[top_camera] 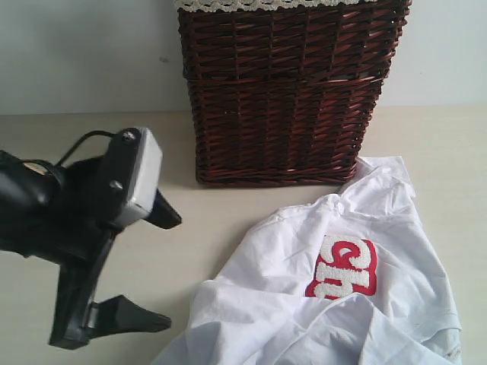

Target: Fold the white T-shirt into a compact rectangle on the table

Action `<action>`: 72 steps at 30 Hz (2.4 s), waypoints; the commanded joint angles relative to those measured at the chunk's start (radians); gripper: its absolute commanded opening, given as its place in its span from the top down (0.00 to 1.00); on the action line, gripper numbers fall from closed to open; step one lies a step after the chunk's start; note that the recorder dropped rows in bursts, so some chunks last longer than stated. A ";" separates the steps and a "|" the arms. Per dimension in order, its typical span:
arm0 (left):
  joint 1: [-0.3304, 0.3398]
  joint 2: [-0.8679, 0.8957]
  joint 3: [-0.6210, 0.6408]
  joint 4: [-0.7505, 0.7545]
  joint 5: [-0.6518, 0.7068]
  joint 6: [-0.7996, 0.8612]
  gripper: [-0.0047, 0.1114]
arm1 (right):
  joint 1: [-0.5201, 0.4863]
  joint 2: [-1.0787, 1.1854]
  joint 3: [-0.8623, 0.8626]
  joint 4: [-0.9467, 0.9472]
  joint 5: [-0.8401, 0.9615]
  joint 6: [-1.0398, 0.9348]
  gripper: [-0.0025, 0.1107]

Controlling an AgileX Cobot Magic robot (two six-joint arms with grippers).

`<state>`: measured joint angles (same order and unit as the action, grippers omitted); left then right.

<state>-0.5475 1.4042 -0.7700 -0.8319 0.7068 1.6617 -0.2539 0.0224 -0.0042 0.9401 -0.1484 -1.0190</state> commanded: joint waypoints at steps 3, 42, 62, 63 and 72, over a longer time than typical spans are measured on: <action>0.179 0.022 0.094 -0.002 0.156 0.267 0.06 | 0.002 0.002 0.004 -0.007 -0.001 -0.002 0.98; 0.148 0.369 0.093 -0.233 0.171 0.430 0.10 | 0.002 0.002 0.004 -0.007 -0.001 -0.002 0.98; 0.068 0.410 0.093 -0.195 -0.007 0.436 0.46 | 0.002 0.002 0.004 -0.007 -0.001 -0.002 0.98; 0.052 0.419 0.093 -0.196 -0.007 0.436 0.46 | 0.002 0.002 0.004 -0.007 -0.001 -0.002 0.98; -0.009 0.454 0.092 -0.229 -0.198 0.436 0.74 | 0.002 0.002 0.004 -0.007 -0.001 -0.002 0.98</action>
<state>-0.5501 1.8406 -0.6832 -1.0785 0.6241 2.1034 -0.2539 0.0224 -0.0042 0.9401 -0.1484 -1.0190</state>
